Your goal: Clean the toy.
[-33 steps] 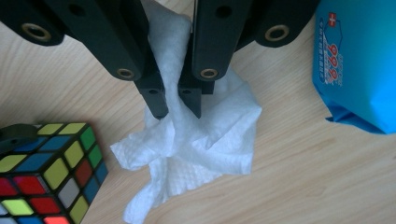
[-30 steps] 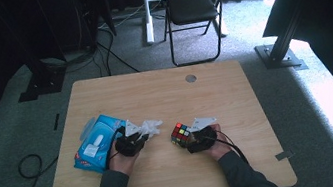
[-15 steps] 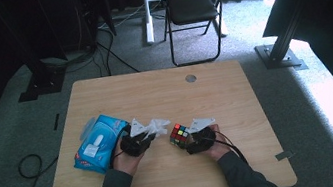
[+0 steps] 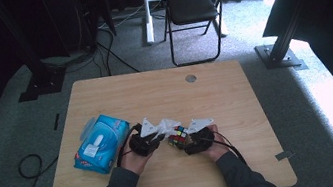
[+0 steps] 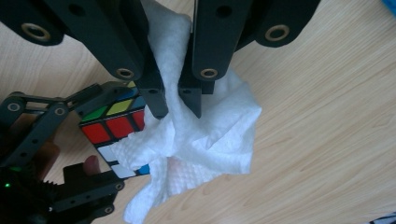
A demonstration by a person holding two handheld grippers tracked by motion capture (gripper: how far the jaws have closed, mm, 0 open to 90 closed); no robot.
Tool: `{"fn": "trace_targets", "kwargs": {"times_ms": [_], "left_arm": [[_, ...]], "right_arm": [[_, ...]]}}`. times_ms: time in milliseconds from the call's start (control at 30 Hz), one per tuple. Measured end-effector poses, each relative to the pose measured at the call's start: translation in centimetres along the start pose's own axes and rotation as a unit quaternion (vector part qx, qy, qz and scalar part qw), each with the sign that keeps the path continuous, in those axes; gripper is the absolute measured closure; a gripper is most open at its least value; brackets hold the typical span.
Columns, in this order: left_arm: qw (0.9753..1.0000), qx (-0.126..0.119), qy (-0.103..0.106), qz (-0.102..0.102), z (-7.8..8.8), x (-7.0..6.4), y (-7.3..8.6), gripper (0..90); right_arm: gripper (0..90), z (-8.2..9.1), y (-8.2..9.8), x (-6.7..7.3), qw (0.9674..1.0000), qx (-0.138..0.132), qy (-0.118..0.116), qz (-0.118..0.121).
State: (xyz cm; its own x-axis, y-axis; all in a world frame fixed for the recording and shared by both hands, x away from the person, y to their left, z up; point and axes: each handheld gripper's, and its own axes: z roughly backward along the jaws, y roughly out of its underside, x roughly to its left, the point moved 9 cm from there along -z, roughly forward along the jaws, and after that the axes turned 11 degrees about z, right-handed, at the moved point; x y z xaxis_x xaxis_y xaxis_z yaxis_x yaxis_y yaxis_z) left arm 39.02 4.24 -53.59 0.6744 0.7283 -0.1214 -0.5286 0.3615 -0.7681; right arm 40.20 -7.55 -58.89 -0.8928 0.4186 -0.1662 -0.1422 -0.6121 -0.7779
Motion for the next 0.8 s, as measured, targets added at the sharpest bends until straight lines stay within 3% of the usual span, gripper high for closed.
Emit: {"fn": "trace_targets", "kwargs": {"times_ms": [800], "left_arm": [[0.9998,0.015,0.007,-0.013,-0.7,-1.1,0.5,85.8]], "right_arm": [[34.1,-0.3,0.0,0.3,1.0000,0.007,0.000,0.005]]}}
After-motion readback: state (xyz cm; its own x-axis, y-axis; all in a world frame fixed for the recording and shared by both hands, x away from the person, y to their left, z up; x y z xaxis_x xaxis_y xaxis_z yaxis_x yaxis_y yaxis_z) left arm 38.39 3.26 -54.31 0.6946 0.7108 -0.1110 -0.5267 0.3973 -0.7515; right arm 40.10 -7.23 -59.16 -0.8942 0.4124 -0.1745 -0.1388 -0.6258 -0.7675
